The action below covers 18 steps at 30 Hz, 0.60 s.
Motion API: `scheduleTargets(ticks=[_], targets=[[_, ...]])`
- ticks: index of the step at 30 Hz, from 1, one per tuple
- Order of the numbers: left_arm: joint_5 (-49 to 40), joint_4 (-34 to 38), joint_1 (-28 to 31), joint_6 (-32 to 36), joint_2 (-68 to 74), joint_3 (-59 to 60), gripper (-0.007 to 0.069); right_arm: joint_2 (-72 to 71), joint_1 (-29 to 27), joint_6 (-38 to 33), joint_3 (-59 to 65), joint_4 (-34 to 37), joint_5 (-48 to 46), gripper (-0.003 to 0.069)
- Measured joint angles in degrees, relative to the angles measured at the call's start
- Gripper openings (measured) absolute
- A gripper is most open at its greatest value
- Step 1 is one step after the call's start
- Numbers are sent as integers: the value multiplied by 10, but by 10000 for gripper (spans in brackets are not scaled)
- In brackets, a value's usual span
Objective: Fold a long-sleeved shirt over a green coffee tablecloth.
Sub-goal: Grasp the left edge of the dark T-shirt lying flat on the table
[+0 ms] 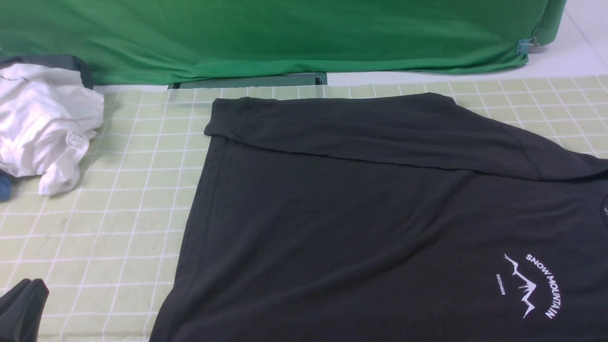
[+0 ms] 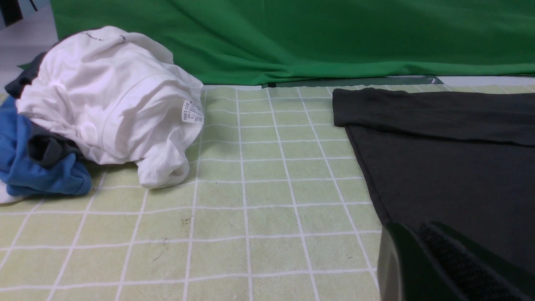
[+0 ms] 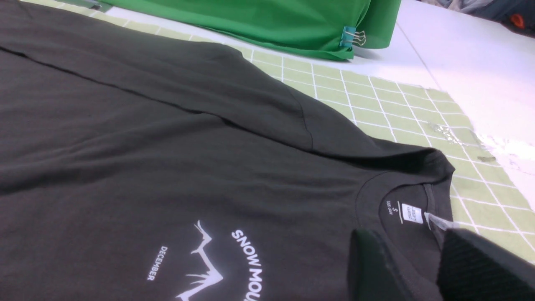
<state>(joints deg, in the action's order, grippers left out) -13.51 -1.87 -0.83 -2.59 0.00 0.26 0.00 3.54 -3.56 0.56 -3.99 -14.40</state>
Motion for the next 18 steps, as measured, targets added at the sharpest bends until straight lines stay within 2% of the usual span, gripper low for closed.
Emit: scheduleTargets(ticks=[18], targets=[[0, -8, 0, 2, 0, 0, 41, 0, 0, 0, 0, 0, 0, 245]])
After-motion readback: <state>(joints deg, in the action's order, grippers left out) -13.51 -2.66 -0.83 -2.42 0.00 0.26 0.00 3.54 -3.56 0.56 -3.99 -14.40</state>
